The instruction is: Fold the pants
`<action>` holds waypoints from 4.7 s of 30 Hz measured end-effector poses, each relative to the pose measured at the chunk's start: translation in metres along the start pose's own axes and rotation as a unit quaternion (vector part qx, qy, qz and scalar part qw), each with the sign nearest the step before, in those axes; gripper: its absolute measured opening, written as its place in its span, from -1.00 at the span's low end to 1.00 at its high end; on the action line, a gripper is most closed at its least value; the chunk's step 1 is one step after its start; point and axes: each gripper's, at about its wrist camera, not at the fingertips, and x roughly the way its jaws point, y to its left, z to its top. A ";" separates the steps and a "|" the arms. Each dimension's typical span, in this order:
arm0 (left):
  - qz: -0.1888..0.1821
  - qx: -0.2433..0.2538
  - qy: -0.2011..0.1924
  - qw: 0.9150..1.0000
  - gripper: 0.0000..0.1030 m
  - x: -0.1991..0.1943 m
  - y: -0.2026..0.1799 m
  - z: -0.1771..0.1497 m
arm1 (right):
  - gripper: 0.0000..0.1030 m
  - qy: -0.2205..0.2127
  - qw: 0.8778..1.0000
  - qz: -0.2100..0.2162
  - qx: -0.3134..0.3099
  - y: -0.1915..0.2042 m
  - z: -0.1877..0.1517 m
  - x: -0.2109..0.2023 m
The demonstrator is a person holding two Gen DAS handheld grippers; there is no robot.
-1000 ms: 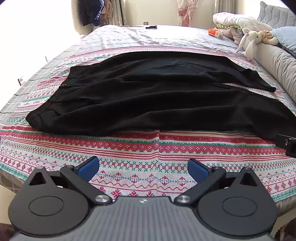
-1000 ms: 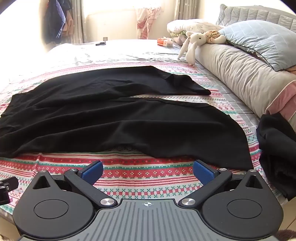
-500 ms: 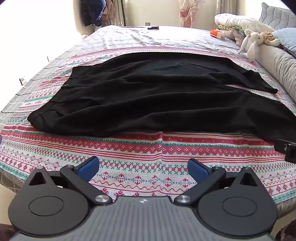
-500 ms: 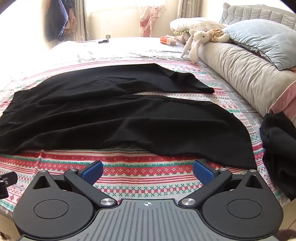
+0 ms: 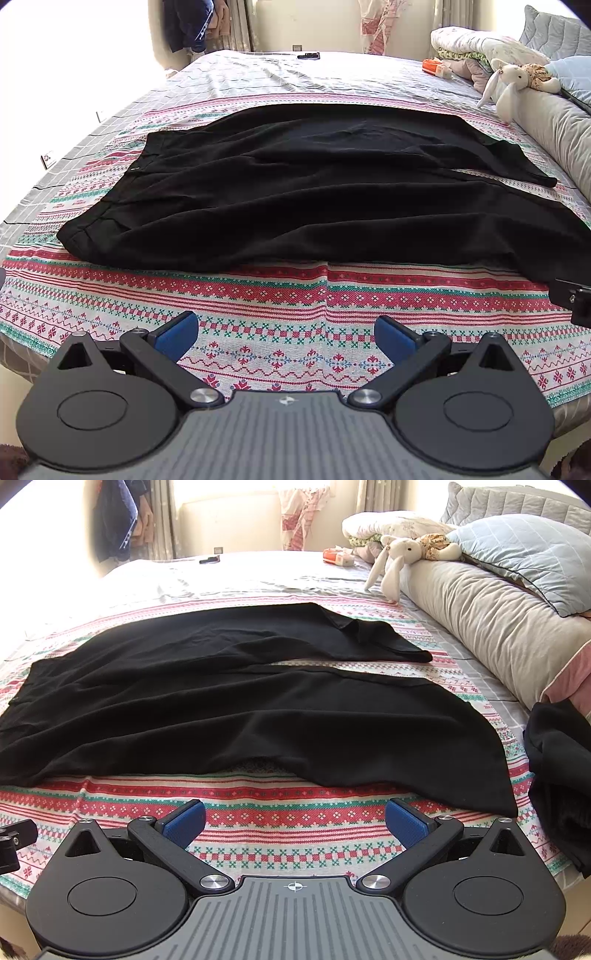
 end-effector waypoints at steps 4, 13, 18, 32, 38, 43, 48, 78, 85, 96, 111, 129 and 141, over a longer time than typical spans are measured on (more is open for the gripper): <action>0.000 0.000 -0.001 1.000 1.00 0.000 0.000 0.000 | 1.00 0.001 1.000 0.001 0.000 0.000 0.000 0.000; 0.002 0.000 -0.001 1.000 1.00 0.000 0.000 0.000 | 1.00 0.002 1.000 0.003 -0.003 0.000 -0.001 0.001; 0.002 0.000 0.000 1.000 1.00 0.000 -0.001 0.000 | 1.00 0.001 1.000 0.003 -0.002 0.001 -0.001 0.001; 0.004 -0.001 -0.001 1.000 1.00 0.000 -0.002 -0.001 | 1.00 0.002 1.000 0.006 -0.003 0.001 -0.001 0.000; 0.003 -0.001 0.000 1.000 1.00 0.000 -0.002 -0.002 | 1.00 0.002 1.000 0.006 -0.003 0.001 -0.001 -0.001; 0.003 -0.001 0.000 1.000 1.00 0.000 -0.003 -0.003 | 1.00 0.003 1.000 0.007 -0.004 0.002 -0.001 -0.001; 0.004 -0.002 0.001 1.000 1.00 0.001 -0.003 -0.004 | 1.00 0.005 1.000 0.008 -0.003 0.002 0.000 0.000; 0.057 -0.018 -0.010 0.998 1.00 0.036 0.050 -0.003 | 1.00 0.049 0.997 0.057 -0.011 0.005 0.002 0.045; 0.040 -0.047 0.023 0.998 1.00 0.057 0.084 0.006 | 1.00 0.076 0.994 0.078 0.005 -0.001 0.003 0.074; 0.032 -0.189 0.039 0.981 1.00 0.106 0.176 0.009 | 1.00 0.075 0.981 0.129 0.120 -0.014 0.007 0.105; 0.031 -0.324 -0.071 0.943 0.73 0.125 0.263 0.006 | 0.82 0.003 0.981 0.130 0.141 -0.002 0.016 0.119; 0.054 -0.358 -0.074 0.929 -0.75 0.122 0.285 0.017 | -0.98 -0.027 0.987 0.094 0.125 -0.007 0.029 0.097; 0.121 -0.324 -0.066 0.936 -0.75 0.093 0.280 0.007 | -0.98 0.051 0.992 0.082 0.075 -0.014 -0.007 0.054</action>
